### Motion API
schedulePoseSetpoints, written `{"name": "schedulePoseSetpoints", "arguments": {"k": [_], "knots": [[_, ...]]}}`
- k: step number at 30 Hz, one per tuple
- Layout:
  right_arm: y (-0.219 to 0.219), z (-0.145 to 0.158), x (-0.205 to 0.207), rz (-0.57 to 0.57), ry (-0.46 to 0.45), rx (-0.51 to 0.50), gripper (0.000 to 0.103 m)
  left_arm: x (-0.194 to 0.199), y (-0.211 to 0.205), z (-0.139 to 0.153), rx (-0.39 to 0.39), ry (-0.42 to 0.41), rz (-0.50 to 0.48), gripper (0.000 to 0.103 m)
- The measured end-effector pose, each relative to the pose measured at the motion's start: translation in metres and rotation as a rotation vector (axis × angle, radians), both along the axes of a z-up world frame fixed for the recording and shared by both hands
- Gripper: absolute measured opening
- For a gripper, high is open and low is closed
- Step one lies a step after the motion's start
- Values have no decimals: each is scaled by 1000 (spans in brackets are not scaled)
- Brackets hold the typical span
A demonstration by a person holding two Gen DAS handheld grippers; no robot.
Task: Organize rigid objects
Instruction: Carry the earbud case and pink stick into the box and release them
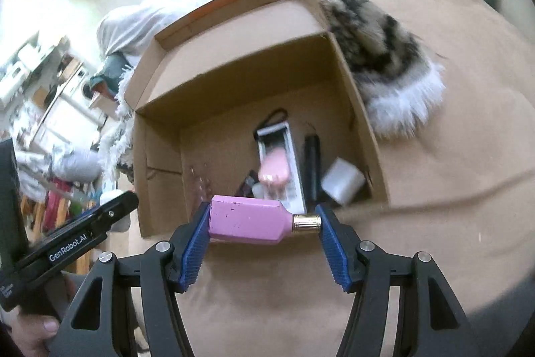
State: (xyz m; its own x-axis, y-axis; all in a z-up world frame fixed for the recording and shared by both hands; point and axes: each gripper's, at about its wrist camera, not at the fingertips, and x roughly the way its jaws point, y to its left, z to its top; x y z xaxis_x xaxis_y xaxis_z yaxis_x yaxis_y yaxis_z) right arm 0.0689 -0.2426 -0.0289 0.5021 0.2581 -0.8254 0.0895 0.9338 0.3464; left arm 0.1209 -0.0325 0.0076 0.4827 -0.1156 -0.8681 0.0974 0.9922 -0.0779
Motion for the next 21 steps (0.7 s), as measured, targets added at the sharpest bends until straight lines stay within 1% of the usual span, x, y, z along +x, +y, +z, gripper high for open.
{"name": "schedulePoseSetpoints", "arguments": {"k": [3,5,6,7,8,9,11,13,17,21], "knots": [[3,-1,24,30,-11,-52,66,18,-6,-1,13,-15,-1,52],[1,-11,40,51,13,-86,66,28,-9,-8,22,-9,-4,52],[0,-16,45,64,16,-84,66,30,-11,-13,25,-2,-11,52],[-1,-22,49,67,12,-77,66,34,-15,-24,24,21,-36,52],[-2,-27,49,66,12,-69,66,34,-17,-34,7,41,-56,52],[-2,-34,50,65,21,-60,66,32,-16,-46,-21,60,-48,52],[-3,-48,52,50,66,-41,66,31,-13,-61,-37,100,-19,52],[-2,-52,53,51,75,-26,66,33,-11,-72,-47,135,0,52],[5,-54,59,82,63,-60,66,35,-15,-72,-1,107,-17,52],[7,-65,65,81,101,-46,66,38,-21,-75,-2,126,-18,53]]}}
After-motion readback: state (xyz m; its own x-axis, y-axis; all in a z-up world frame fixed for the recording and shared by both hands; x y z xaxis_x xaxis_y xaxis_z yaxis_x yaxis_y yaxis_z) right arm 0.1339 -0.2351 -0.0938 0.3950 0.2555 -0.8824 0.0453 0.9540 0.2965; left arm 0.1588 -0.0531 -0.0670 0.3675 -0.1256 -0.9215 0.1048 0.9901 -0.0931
